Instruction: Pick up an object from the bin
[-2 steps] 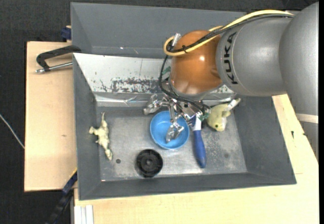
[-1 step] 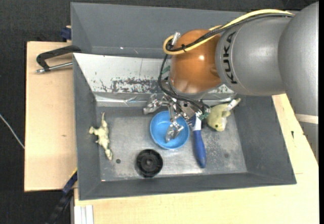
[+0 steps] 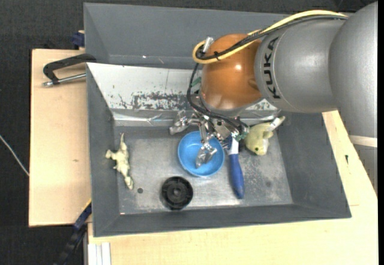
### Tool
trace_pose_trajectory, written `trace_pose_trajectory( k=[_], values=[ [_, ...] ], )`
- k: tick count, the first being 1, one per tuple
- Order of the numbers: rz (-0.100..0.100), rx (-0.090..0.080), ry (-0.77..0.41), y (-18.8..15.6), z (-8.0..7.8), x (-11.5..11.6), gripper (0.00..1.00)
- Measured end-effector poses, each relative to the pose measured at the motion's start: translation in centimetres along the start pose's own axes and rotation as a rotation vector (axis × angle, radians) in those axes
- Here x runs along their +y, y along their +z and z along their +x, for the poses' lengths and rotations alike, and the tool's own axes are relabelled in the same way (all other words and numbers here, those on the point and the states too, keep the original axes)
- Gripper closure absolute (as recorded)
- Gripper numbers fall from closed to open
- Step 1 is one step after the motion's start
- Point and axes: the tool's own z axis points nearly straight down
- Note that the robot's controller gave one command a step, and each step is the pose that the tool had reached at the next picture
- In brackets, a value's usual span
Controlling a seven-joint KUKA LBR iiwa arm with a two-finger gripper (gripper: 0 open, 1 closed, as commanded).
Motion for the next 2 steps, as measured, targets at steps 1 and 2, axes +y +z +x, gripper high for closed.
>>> trace_pose_trajectory(
  k=[1, 2],
  values=[
    [0.004, -0.001, 0.0, -0.4, -0.1, -0.2, 1.0],
    [0.004, -0.006, 0.001, -6.1, -0.5, -0.3, 1.0]
  ],
)
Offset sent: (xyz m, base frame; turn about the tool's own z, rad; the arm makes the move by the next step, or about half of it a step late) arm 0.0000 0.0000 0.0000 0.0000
